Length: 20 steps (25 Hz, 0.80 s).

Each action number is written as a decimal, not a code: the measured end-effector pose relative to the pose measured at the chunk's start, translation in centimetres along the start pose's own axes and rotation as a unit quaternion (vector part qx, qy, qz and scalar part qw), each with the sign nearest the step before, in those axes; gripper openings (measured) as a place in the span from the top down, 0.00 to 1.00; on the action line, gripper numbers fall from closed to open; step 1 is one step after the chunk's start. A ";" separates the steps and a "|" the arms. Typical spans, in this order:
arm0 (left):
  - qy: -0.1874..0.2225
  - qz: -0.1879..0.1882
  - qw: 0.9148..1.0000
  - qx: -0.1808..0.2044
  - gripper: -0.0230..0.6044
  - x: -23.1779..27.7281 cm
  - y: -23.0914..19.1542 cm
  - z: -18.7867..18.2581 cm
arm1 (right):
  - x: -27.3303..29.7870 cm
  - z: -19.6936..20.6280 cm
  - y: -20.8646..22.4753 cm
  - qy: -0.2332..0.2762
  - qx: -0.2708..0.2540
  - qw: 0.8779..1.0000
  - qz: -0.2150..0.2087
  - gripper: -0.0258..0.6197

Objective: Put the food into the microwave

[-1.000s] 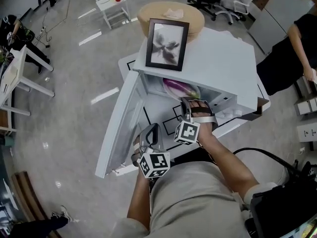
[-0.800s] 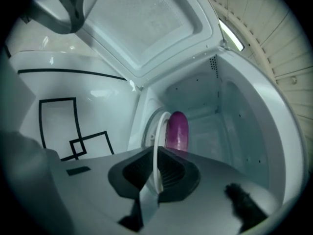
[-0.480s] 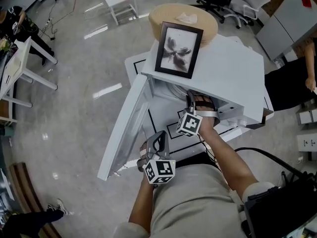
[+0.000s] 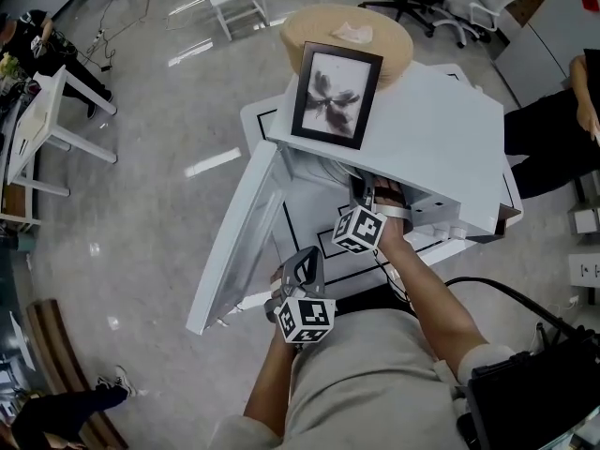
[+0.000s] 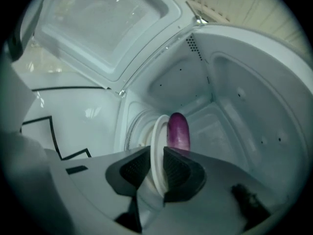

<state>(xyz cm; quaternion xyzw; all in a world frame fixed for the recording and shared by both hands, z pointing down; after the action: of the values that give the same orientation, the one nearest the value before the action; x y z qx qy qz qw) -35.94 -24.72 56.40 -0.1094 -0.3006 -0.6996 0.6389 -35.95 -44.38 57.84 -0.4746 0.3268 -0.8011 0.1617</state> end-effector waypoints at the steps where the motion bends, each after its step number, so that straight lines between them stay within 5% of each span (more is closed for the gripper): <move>1: -0.004 0.006 1.000 -0.015 0.95 0.0 0.1 0.0 | -0.2 0.0 0.1 0.011 0.024 1.000 -0.012 0.85; 8: -0.021 0.025 0.994 -0.105 0.95 -0.2 0.2 -0.2 | -1.7 0.2 0.5 0.062 0.118 0.989 -0.068 0.75; 14: -0.005 0.004 0.992 -0.124 0.95 -0.6 -0.4 -1.1 | -5.0 -1.0 1.5 0.130 0.147 0.979 -0.054 0.75; 17: 0.027 0.000 0.989 -0.147 0.95 -1.0 -1.1 -2.2 | -7.6 -2.0 1.0 0.176 0.194 0.962 -0.077 0.75; 20: 0.064 -0.003 0.985 -0.157 0.95 -1.9 -2.1 -3.5 | -10.4 -3.0 0.0 0.226 0.274 0.926 -0.125 0.75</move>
<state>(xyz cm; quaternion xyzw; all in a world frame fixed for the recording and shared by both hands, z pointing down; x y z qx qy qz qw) -36.81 -25.07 51.99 -0.1628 -0.1455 -0.7454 0.6299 -33.38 -37.33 49.98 -0.2553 0.0607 -0.9591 0.1058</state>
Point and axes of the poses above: the fingertips, and each gripper's own axes: x forward along the fingers, y to its right, z out of its underside, the point moved 4 cm from there along -x, backward along the fingers, and after that the axes turned 7 degrees about -z, right-handed, at the moved point
